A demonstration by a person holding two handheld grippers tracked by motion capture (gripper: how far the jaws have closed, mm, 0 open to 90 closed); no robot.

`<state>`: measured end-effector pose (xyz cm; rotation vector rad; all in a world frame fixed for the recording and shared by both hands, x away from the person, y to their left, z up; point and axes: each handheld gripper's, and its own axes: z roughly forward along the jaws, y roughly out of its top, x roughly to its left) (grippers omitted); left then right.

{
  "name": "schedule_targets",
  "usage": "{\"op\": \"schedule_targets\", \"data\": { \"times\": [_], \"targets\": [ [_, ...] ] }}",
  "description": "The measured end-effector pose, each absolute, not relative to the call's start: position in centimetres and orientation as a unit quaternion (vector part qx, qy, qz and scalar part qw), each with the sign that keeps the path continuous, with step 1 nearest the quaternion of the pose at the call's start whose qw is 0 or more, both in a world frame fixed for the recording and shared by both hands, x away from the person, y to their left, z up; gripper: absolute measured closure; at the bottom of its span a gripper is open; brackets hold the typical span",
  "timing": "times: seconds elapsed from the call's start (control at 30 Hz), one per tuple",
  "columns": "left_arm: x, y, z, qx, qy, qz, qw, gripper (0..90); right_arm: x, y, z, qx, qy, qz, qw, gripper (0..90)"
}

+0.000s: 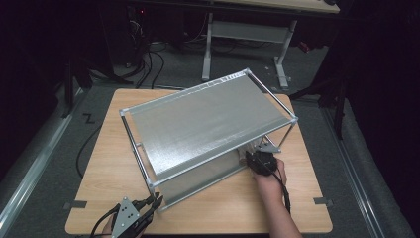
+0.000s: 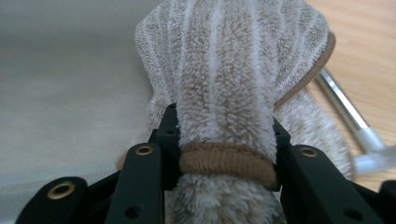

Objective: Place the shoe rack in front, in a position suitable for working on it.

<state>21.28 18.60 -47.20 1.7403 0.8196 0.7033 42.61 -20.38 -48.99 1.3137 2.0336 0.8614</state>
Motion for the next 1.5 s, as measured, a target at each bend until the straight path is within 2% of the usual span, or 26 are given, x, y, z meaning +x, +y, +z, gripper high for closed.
{"op": "schedule_targets", "data": {
  "times": [0.1, 0.5, 0.6, 0.7, 0.9, 1.03, 1.17, 1.27, 1.4, 1.5],
  "targets": [
    [21.3, 18.6, -47.2, 0.725, 0.343, 0.290, 0.522, 79.0, 42.8, -20.7, -49.4, 0.497, 0.757, 0.324, 0.272, 61.7],
    [20.4, 16.6, -47.2, 0.742, 0.306, 0.273, 0.530, 78.8, 40.7, -23.4, -49.4, 0.503, 0.749, 0.324, 0.283, 60.7],
    [20.4, 16.4, -47.2, 0.740, 0.309, 0.271, 0.532, 78.8, 40.3, -24.3, -48.5, 0.504, 0.735, 0.339, 0.302, 60.7],
    [20.4, 16.3, -47.1, 0.740, 0.310, 0.271, 0.532, 78.8, 40.9, -25.6, -47.4, 0.513, 0.720, 0.344, 0.317, 60.1],
    [20.3, 16.3, -47.2, 0.737, 0.314, 0.272, 0.533, 78.8, 42.8, -27.2, -48.6, 0.525, 0.721, 0.341, 0.298, 57.3],
    [20.3, 16.3, -47.2, 0.736, 0.314, 0.275, 0.533, 78.7, 43.0, -27.0, -49.1, 0.522, 0.720, 0.348, 0.296, 49.3],
    [20.4, 16.3, -47.1, 0.734, 0.315, 0.274, 0.536, 77.8, 42.3, -26.9, -48.8, 0.524, 0.713, 0.354, 0.304, 37.0],
    [20.3, 16.3, -47.1, 0.731, 0.316, 0.274, 0.539, 76.1, 41.6, -27.2, -48.2, 0.532, 0.703, 0.356, 0.310, 33.4],
    [20.1, 16.4, -47.0, 0.731, 0.314, 0.277, 0.538, 75.0, 40.9, -27.3, -48.1, 0.531, 0.703, 0.356, 0.311, 34.6],
    [19.9, 16.6, -46.9, 0.731, 0.314, 0.282, 0.537, 74.8, 40.6, -27.3, -48.5, 0.525, 0.706, 0.360, 0.309, 47.0]
  ]
}}
